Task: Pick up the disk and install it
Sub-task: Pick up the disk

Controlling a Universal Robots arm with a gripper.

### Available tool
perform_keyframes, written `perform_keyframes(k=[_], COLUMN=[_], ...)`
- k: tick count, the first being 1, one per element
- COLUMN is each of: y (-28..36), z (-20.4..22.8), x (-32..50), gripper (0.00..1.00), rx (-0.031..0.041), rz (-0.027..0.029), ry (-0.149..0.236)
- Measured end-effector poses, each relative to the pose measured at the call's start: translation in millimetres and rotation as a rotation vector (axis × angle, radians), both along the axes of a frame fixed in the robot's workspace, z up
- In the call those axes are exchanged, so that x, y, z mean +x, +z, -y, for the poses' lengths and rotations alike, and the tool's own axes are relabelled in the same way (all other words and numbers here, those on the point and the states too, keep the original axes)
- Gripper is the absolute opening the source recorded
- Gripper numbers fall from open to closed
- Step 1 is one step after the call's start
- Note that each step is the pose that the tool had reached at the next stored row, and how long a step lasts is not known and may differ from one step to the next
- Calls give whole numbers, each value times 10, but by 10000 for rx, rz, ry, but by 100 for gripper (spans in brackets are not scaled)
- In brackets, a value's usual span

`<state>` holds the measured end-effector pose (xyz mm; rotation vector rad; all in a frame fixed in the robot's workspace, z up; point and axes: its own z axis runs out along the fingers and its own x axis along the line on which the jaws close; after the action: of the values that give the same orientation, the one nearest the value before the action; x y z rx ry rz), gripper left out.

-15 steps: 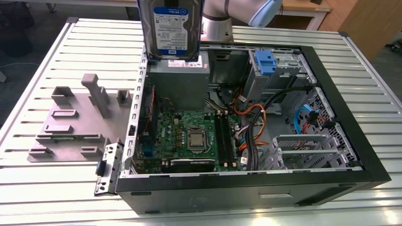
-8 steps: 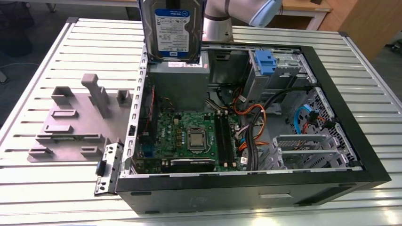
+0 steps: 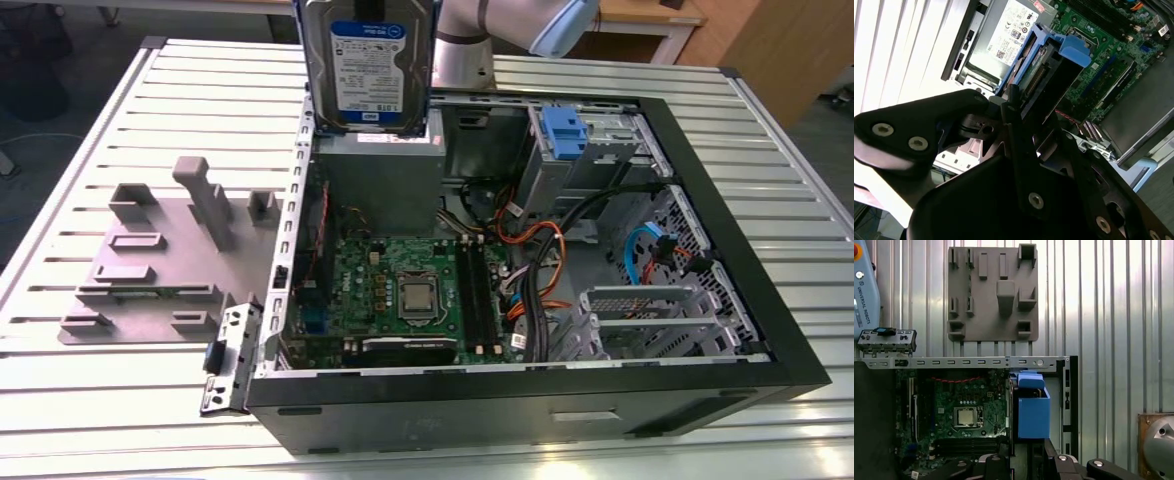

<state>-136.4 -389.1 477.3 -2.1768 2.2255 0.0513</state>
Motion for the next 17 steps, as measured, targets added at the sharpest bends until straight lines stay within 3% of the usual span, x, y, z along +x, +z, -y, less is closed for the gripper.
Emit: perform_keyframes(k=[10, 17], y=[-1, -2], z=[17, 60], x=[16, 52], gripper=[35, 35], rx=[0, 0], rz=[0, 0], ry=[-1, -6])
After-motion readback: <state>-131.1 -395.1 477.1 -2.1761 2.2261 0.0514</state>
